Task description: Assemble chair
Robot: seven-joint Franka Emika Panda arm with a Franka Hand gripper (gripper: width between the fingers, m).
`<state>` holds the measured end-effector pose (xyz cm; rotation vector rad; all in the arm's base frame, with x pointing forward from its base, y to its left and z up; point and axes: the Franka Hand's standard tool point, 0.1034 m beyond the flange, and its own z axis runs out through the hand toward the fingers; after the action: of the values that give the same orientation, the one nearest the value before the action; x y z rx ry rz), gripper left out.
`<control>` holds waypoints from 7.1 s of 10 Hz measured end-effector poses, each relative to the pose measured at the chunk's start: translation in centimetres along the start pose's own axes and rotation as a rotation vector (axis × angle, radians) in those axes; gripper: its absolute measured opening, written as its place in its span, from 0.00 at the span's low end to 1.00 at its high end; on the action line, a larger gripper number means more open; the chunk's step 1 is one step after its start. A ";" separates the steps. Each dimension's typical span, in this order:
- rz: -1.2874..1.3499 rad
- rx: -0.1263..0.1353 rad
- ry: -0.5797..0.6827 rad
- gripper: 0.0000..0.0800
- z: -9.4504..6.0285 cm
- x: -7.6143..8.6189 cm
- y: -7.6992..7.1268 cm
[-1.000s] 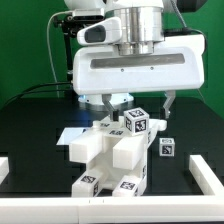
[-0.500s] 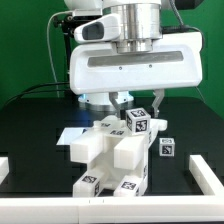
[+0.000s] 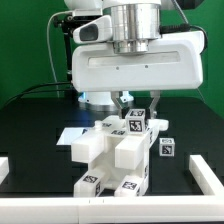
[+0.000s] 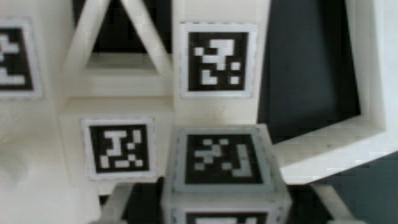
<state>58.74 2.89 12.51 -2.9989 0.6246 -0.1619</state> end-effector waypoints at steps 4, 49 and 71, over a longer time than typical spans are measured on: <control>0.413 -0.002 -0.006 0.36 0.0 -0.1 -0.1; -0.449 -0.027 -0.032 0.50 0.9 -0.8 -1.8; 0.046 -0.032 -0.048 0.64 1.7 -1.9 -2.4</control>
Offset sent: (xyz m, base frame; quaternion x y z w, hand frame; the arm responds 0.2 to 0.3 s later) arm -0.0014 -0.0094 0.0025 -0.0291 -0.0002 0.3017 0.9530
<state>58.13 5.90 10.85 -3.0057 0.6967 -0.0775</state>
